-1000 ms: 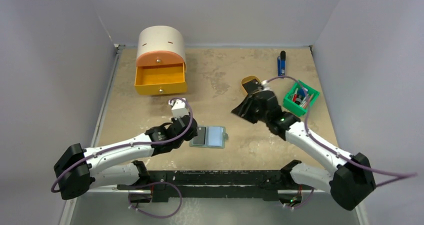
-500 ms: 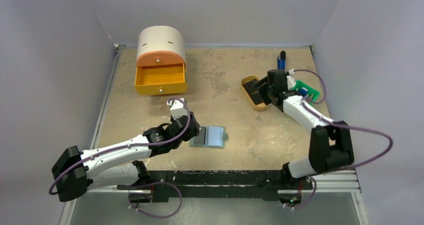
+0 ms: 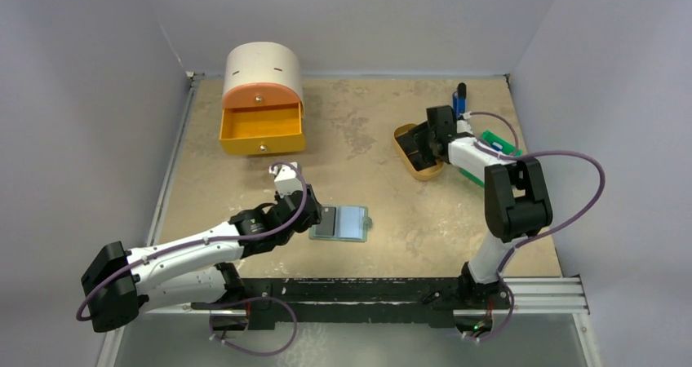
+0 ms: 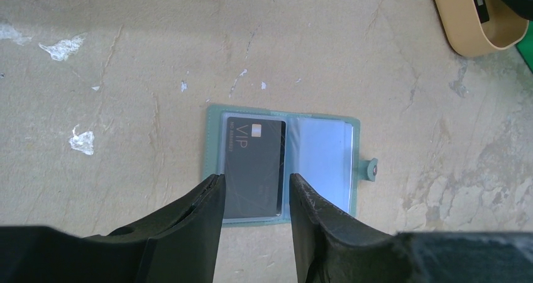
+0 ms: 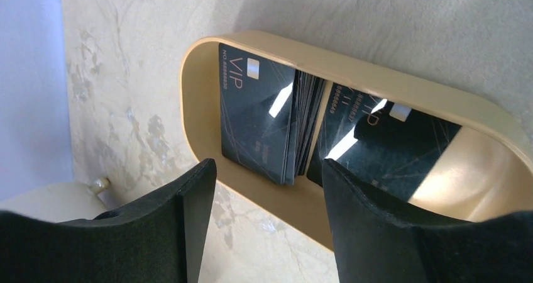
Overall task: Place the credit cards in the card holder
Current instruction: Pick up the credit card from the storage box.
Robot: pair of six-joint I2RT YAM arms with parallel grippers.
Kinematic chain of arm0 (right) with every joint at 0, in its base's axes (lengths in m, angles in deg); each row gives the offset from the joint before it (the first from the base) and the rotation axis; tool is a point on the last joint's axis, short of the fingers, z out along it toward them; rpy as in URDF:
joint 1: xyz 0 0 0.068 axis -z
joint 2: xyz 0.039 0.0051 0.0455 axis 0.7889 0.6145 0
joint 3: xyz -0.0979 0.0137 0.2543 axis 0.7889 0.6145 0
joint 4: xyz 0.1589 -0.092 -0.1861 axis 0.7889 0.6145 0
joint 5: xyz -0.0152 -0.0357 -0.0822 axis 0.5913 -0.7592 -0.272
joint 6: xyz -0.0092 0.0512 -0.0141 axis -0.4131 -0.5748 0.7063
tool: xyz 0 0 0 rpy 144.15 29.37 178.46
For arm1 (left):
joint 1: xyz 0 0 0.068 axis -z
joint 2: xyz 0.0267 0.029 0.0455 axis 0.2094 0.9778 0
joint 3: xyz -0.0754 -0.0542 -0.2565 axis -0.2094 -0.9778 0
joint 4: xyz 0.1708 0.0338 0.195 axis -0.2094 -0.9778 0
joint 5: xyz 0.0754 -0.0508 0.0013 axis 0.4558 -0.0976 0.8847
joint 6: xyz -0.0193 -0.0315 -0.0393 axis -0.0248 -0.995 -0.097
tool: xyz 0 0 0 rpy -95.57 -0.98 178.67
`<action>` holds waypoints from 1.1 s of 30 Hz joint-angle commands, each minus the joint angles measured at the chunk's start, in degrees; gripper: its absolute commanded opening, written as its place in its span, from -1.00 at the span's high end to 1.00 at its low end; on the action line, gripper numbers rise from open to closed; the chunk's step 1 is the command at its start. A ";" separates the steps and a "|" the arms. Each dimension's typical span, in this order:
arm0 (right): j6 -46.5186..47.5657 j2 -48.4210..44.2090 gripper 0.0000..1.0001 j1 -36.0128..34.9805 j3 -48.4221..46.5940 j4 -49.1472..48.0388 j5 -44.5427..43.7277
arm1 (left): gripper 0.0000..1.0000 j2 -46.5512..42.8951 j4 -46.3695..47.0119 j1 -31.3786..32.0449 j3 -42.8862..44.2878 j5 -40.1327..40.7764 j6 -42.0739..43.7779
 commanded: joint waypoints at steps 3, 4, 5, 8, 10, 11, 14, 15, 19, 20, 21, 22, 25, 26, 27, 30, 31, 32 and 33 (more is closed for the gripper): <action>-1.94 3.37 -0.32 0.11 -3.51 -1.16 -1.96 | 0.18 0.18 0.91 0.07 0.10 0.96 -0.75; -1.93 3.98 -0.31 0.12 -3.69 -1.30 -1.83 | 0.18 0.19 0.86 0.04 0.03 1.01 -0.71; -1.82 4.75 -0.28 0.04 -3.84 -1.69 -1.60 | 0.19 0.11 0.81 0.09 -0.16 1.18 -0.78; -1.93 6.22 -0.23 0.12 -4.25 -2.11 -0.99 | 0.19 -0.08 0.50 0.03 -0.36 1.45 -0.71; -1.96 6.72 -0.20 0.08 -4.05 -2.61 -0.84 | 0.19 -0.28 0.16 -0.01 -0.35 1.64 -0.77; -2.11 6.89 -0.19 0.12 -3.98 -2.65 -0.77 | 0.20 -0.44 -0.02 0.02 -0.36 1.86 -0.78; -2.22 7.15 -0.12 0.11 -3.43 -3.10 -0.42 | 0.20 -0.91 -0.32 -0.01 -0.47 2.09 -0.77; -2.20 7.15 -0.08 0.12 -3.15 -3.28 -0.25 | 0.20 -0.95 -0.31 -0.02 -0.55 2.09 -0.79; -2.22 7.02 0.06 0.12 -2.22 -3.35 0.12 | 0.21 -0.79 -0.35 0.03 -0.57 2.09 -0.94; -2.21 6.94 0.09 0.12 -1.94 -3.35 0.21 | 0.21 -0.77 -0.33 -0.03 -0.56 2.03 -0.97; -2.22 6.85 0.12 0.08 -1.71 -3.35 0.28 | 0.22 -0.78 -0.35 0.02 -0.67 2.01 -1.08; -2.20 6.67 0.14 0.12 -1.54 -3.35 0.37 | 0.21 -0.82 -0.28 -0.05 -0.68 2.01 -1.10; -2.13 6.26 0.19 0.07 -0.75 -4.57 0.74 | 0.22 -0.87 -0.62 -0.06 -0.70 2.15 -1.19; -2.04 6.15 0.21 0.12 -0.47 -4.77 0.90 | 0.22 -0.87 -0.71 -0.05 -0.71 2.24 -1.15; -1.89 5.96 0.22 0.08 -0.29 -4.77 0.94 | 0.22 -0.88 -0.89 0.01 -0.63 2.33 -1.16; -1.97 5.41 0.29 0.21 0.69 -4.79 0.86 | 0.22 -1.15 -1.38 -0.01 -0.57 2.44 -1.07; -2.01 5.13 0.32 0.21 1.20 -5.07 0.85 | 0.23 -1.28 -1.50 -0.05 -0.62 2.52 -1.14; -2.14 4.74 0.35 0.19 1.63 -5.25 0.90 | 0.22 -1.45 -1.69 -0.01 -0.60 2.60 -1.14; -2.16 4.47 0.37 0.20 1.97 -5.40 0.94 | 0.23 -1.60 -1.75 0.00 -0.64 2.62 -1.21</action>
